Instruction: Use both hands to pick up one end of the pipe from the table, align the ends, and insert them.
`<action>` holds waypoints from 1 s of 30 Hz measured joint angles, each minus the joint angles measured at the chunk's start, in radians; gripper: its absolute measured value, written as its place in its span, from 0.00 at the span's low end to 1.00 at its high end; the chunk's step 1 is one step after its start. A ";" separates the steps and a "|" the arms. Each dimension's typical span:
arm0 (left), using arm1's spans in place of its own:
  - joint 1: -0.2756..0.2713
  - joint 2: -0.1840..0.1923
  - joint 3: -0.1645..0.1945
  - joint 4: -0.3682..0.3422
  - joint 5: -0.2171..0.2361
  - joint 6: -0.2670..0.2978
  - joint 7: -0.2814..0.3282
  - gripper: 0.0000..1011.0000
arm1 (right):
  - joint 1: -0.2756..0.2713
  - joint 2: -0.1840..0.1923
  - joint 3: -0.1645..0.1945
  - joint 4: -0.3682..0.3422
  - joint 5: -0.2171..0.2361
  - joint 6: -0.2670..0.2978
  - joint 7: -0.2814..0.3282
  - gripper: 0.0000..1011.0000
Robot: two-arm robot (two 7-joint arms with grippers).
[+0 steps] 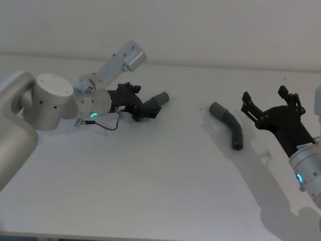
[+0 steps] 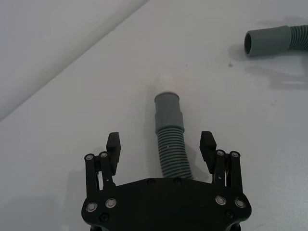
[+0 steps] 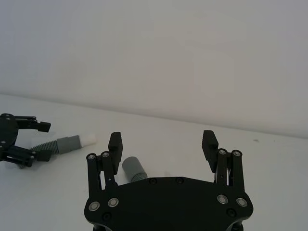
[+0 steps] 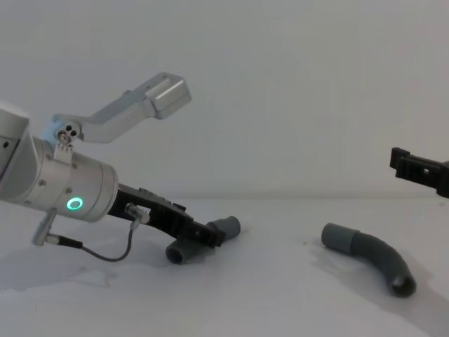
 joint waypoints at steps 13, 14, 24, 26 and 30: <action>-0.037 -0.014 0.007 0.021 0.009 0.070 -0.019 0.99 | 0.000 0.000 0.000 0.000 0.000 0.000 0.000 0.99; -0.038 -0.015 0.008 0.023 0.009 0.072 -0.019 0.99 | 0.000 0.000 0.000 0.000 0.000 0.000 0.000 0.99; -0.058 -0.025 0.018 0.050 0.009 0.091 -0.032 0.99 | 0.000 0.000 0.000 0.000 0.000 0.000 0.000 0.99; -0.062 -0.028 0.021 0.058 0.009 0.091 -0.035 0.99 | 0.000 0.000 0.000 0.000 0.000 0.000 0.000 0.99; -0.069 -0.034 0.025 0.071 0.010 0.091 -0.040 0.99 | 0.000 0.000 0.000 0.000 0.000 0.000 0.000 0.99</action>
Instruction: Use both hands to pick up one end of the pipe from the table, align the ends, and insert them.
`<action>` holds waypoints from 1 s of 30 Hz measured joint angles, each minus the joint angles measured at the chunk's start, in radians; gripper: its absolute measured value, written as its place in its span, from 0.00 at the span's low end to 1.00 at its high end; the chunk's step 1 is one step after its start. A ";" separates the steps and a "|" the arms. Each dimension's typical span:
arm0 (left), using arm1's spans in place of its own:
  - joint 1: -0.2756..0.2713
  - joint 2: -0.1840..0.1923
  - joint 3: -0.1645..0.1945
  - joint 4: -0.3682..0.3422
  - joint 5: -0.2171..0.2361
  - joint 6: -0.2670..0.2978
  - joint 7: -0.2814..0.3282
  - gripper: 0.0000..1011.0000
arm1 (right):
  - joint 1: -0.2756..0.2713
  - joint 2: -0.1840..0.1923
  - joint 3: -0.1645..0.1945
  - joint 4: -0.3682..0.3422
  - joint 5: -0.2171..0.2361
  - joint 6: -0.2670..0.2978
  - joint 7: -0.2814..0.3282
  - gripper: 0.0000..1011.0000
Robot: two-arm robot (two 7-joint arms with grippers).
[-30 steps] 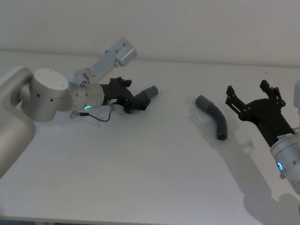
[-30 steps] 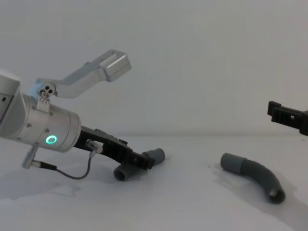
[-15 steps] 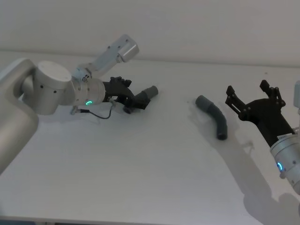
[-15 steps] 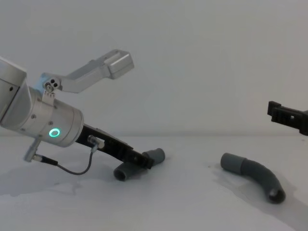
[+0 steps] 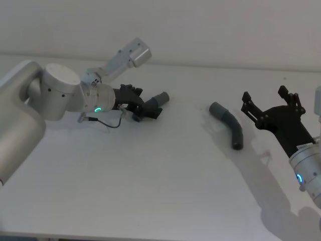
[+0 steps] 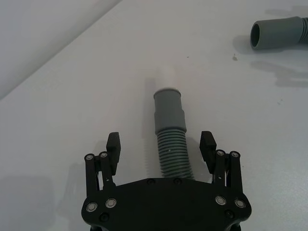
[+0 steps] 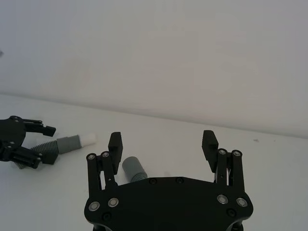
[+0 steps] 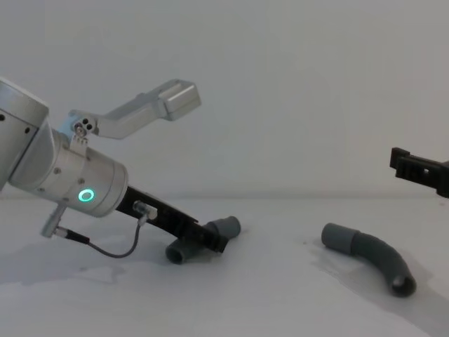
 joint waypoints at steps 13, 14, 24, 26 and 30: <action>-0.013 -0.012 0.007 0.029 -0.003 -0.002 -0.010 0.99 | 0.000 0.000 0.000 0.000 0.000 0.000 0.000 0.99; -0.013 -0.012 0.007 0.031 -0.003 -0.002 -0.010 0.98 | 0.000 0.000 0.000 0.000 0.000 0.000 0.000 0.99; -0.016 -0.018 0.010 0.039 -0.008 -0.002 -0.015 0.76 | 0.000 0.000 0.000 0.000 0.000 0.000 0.000 0.99; -0.016 -0.018 0.010 0.040 -0.009 -0.002 -0.015 0.71 | 0.000 0.000 0.000 0.000 0.000 0.000 0.000 0.99; -0.017 -0.019 0.010 0.041 -0.009 -0.002 -0.015 0.64 | 0.000 0.000 0.000 0.000 0.000 0.000 0.000 0.99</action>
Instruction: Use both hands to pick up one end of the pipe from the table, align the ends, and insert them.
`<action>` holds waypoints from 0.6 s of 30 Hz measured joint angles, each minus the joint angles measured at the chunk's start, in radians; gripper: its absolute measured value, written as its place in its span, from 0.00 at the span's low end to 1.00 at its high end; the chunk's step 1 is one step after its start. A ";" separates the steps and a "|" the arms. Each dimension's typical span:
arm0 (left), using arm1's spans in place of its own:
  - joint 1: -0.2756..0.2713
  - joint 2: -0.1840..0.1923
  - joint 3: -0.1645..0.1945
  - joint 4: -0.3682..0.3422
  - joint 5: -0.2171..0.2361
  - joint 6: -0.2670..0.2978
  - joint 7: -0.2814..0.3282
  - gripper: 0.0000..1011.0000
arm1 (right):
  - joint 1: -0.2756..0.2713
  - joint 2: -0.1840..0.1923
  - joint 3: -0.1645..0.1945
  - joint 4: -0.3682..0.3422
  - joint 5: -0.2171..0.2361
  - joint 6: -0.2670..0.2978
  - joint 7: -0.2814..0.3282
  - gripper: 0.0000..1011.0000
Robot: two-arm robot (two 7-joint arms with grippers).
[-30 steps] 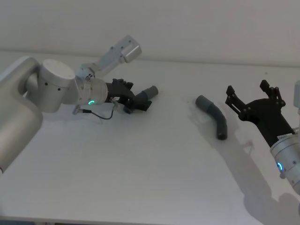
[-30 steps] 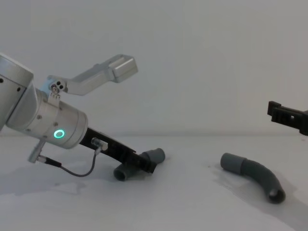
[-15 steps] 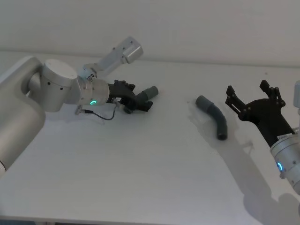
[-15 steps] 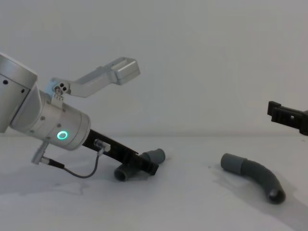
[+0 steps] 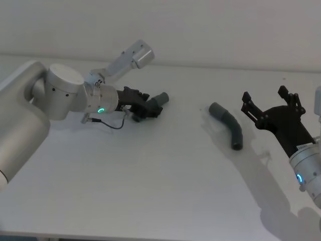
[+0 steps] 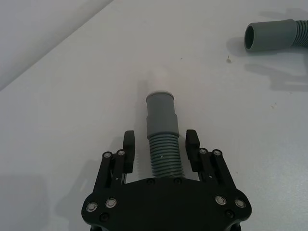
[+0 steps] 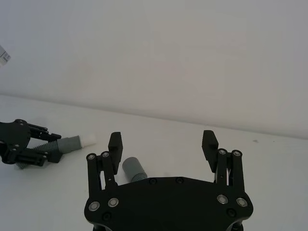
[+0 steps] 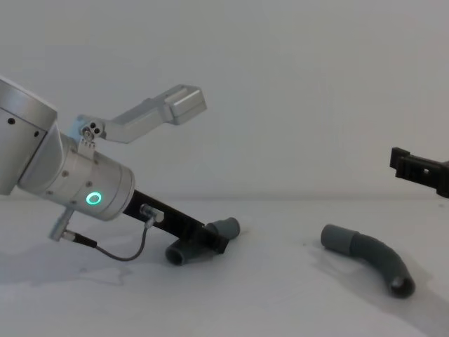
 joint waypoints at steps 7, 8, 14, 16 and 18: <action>-0.001 -0.001 0.001 0.002 -0.001 0.000 0.000 0.56 | 0.000 0.000 0.000 0.000 0.000 0.000 0.000 0.99; -0.001 -0.001 0.001 0.002 -0.001 0.000 0.000 0.56 | 0.000 0.000 0.000 0.000 0.000 0.000 0.000 0.99; -0.001 -0.001 0.001 0.003 -0.001 0.001 0.000 0.51 | 0.000 0.000 0.000 0.000 0.000 0.000 0.000 0.99; -0.001 -0.001 0.001 0.003 -0.001 0.001 0.000 0.51 | 0.000 0.000 0.000 0.000 0.000 0.000 0.000 0.99; -0.001 -0.001 0.001 0.003 -0.001 0.001 0.000 0.49 | 0.001 0.000 0.000 0.000 0.000 0.004 0.001 0.99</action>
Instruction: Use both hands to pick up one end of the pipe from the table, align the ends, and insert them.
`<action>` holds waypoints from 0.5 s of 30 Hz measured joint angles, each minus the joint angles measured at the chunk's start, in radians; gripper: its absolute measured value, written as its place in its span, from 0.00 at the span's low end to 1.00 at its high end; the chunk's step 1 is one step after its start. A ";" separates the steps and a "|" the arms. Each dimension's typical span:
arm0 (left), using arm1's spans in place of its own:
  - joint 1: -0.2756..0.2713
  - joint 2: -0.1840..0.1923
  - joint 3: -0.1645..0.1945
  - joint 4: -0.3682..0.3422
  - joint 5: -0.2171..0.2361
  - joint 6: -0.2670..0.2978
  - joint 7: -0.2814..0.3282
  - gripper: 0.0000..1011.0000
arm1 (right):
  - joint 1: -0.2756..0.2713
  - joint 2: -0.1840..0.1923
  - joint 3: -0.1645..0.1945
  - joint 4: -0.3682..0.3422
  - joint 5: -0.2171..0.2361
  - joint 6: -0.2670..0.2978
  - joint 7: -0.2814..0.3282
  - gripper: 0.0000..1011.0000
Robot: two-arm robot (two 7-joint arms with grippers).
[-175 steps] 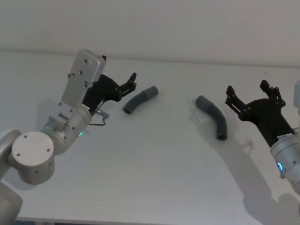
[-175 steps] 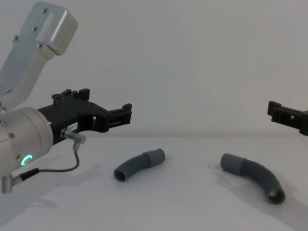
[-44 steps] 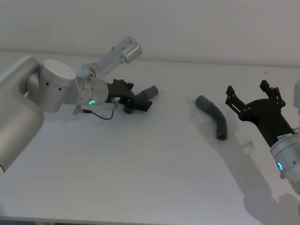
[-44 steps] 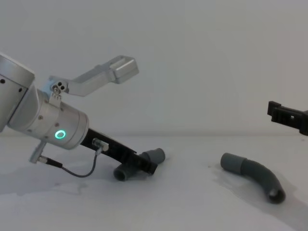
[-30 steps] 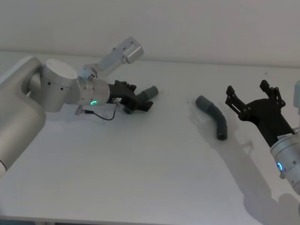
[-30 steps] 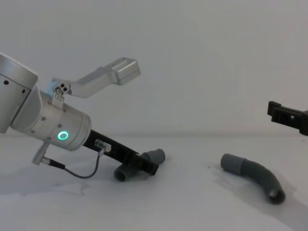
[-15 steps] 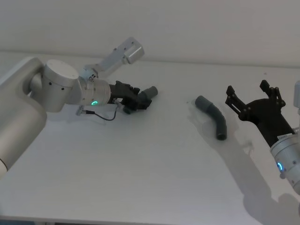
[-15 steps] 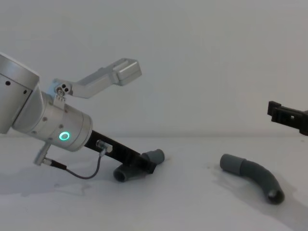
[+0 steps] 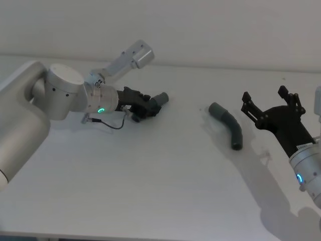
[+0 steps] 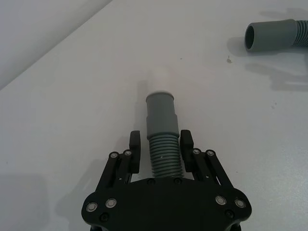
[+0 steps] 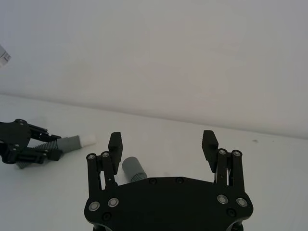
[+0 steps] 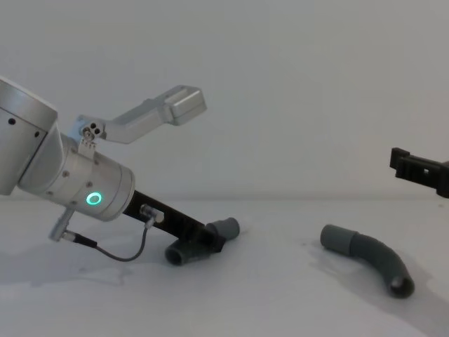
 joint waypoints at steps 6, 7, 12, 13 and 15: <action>0.000 0.000 0.000 0.001 0.000 0.000 0.000 0.45 | 0.007 0.009 -0.003 -0.008 0.001 0.032 0.016 0.99; 0.000 0.000 0.000 0.001 0.000 0.000 0.000 0.44 | 0.012 0.014 -0.005 -0.012 0.002 0.046 0.023 0.99; 0.000 0.000 0.000 0.001 0.000 0.001 0.000 0.41 | 0.024 0.028 -0.013 -0.021 0.003 0.095 0.043 0.99; 0.000 0.000 0.000 0.001 0.000 0.001 0.000 0.41 | 0.030 0.036 -0.018 -0.025 0.003 0.119 0.053 0.99; 0.000 0.000 0.000 0.001 0.000 0.001 0.000 0.39 | 0.042 0.048 -0.027 -0.030 0.001 0.152 0.067 0.99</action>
